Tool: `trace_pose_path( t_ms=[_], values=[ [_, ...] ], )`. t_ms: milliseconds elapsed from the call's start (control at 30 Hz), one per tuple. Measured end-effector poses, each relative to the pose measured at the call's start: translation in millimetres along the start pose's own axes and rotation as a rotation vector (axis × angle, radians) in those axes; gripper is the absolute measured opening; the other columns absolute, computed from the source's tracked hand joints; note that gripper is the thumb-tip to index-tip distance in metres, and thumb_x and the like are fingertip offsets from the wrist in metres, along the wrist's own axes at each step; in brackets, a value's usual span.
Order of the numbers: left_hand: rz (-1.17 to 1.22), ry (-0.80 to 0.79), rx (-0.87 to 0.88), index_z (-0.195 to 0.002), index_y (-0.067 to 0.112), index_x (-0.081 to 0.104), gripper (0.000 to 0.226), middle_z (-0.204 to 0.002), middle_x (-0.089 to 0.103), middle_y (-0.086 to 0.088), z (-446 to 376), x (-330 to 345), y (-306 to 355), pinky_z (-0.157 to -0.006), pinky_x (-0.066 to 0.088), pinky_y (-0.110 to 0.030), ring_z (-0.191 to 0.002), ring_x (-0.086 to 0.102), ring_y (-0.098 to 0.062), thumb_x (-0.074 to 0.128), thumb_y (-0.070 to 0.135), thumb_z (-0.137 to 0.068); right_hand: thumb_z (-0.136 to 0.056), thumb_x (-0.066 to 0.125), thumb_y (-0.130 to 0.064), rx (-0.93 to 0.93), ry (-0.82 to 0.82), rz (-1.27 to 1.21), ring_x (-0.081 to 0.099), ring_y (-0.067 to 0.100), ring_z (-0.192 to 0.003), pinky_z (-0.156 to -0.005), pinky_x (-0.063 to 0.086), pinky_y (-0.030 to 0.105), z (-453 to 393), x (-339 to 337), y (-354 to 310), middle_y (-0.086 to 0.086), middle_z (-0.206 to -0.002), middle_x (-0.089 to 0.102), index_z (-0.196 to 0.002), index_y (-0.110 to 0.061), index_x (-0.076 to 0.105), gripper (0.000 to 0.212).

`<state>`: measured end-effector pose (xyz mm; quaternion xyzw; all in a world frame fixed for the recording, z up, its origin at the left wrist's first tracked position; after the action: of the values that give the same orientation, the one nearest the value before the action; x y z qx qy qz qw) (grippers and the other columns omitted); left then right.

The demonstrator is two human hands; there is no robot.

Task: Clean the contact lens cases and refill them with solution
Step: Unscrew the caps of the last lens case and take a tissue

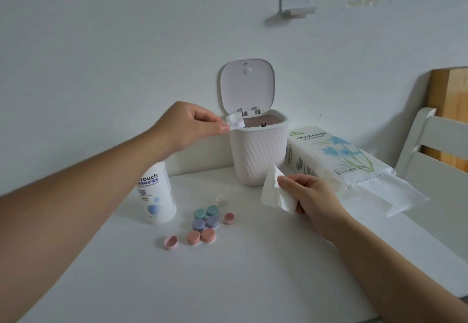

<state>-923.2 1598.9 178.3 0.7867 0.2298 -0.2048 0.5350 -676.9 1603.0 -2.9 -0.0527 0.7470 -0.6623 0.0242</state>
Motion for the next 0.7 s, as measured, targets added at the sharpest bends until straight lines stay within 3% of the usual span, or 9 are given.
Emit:
trace_pose_path(
  t_ms=[100, 200, 300, 367, 433, 567, 700],
  values=[
    [-0.073, -0.01, -0.017, -0.08, 0.03, 0.082, 0.012, -0.072, 0.073, 0.019, -26, 1, 6, -0.063, 0.043, -0.014, -0.055, 0.055, 0.011, 0.086, 0.039, -0.075, -0.089, 0.073, -0.036, -0.005, -0.015, 0.012, 0.041, 0.011, -0.051, -0.044, 0.033, 0.019, 0, 2, 0, -0.005, -0.061, 0.06, -0.082, -0.017, 0.08, 0.021],
    [-0.133, -0.021, -0.042, -0.082, 0.029, 0.082, 0.016, -0.079, 0.075, 0.018, -49, 9, 4, -0.066, 0.045, -0.017, -0.058, 0.058, 0.011, 0.086, 0.042, -0.074, -0.09, 0.072, -0.036, 0.002, -0.021, 0.02, 0.041, 0.011, -0.052, -0.044, 0.034, 0.018, 0, 3, 1, -0.006, -0.061, 0.06, -0.081, -0.018, 0.08, 0.021],
    [-0.193, -0.046, -0.055, -0.082, 0.025, 0.082, 0.017, -0.087, 0.077, 0.011, -65, 22, 1, -0.069, 0.049, -0.021, -0.072, 0.063, -0.003, 0.086, 0.039, -0.074, -0.09, 0.072, -0.038, -0.003, -0.026, 0.042, 0.042, 0.012, -0.054, -0.045, 0.035, 0.018, 0, 3, 1, -0.006, -0.062, 0.061, -0.082, -0.02, 0.08, 0.021],
    [-0.281, -0.067, -0.03, -0.082, 0.023, 0.081, 0.015, -0.082, 0.076, 0.008, -74, 29, 4, -0.062, 0.046, -0.021, -0.067, 0.061, -0.008, 0.084, 0.036, -0.075, -0.09, 0.072, -0.039, -0.005, -0.03, 0.05, 0.043, 0.011, -0.053, -0.045, 0.036, 0.018, 0, 4, 0, -0.007, -0.062, 0.062, -0.082, -0.021, 0.08, 0.021],
    [-0.393, -0.076, 0.02, -0.083, 0.025, 0.079, 0.011, -0.078, 0.073, 0.008, -83, 33, 13, -0.06, 0.046, -0.023, -0.067, 0.062, -0.01, 0.082, 0.032, -0.076, -0.09, 0.071, -0.038, -0.004, -0.037, 0.051, 0.043, 0.011, -0.053, -0.046, 0.036, 0.018, -1, 5, 0, -0.007, -0.062, 0.061, -0.082, -0.02, 0.08, 0.021],
    [-0.701, -0.151, 0.188, -0.1, 0.027, 0.076, 0.019, -0.088, 0.07, 0.011, -93, 49, 35, -0.078, 0.054, -0.034, -0.087, 0.065, -0.013, 0.073, 0.026, -0.082, -0.09, 0.072, -0.035, 0.002, -0.033, 0.042, 0.043, 0.013, -0.054, -0.046, 0.036, 0.019, -1, 5, -1, -0.006, -0.062, 0.061, -0.078, -0.02, 0.079, 0.021],
    [-1.018, -0.271, 0.382, -0.114, 0.027, 0.072, 0.024, -0.098, 0.068, 0.009, -93, 72, 46, -0.075, 0.05, -0.034, -0.09, 0.059, -0.016, 0.066, 0.027, -0.09, -0.091, 0.072, -0.034, 0.0, -0.041, 0.035, 0.041, 0.012, -0.052, -0.045, 0.035, 0.019, 0, 7, -2, -0.007, -0.06, 0.059, -0.077, -0.019, 0.078, 0.021]
  ],
)
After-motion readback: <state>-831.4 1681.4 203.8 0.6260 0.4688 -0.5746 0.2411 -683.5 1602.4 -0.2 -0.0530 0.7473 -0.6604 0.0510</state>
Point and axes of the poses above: each hand's wrist, its own z-axis away from the middle knuckle, its own x-axis out of the palm, y = z × x, the point moved 10 cm from there along -z, towards the middle knuckle
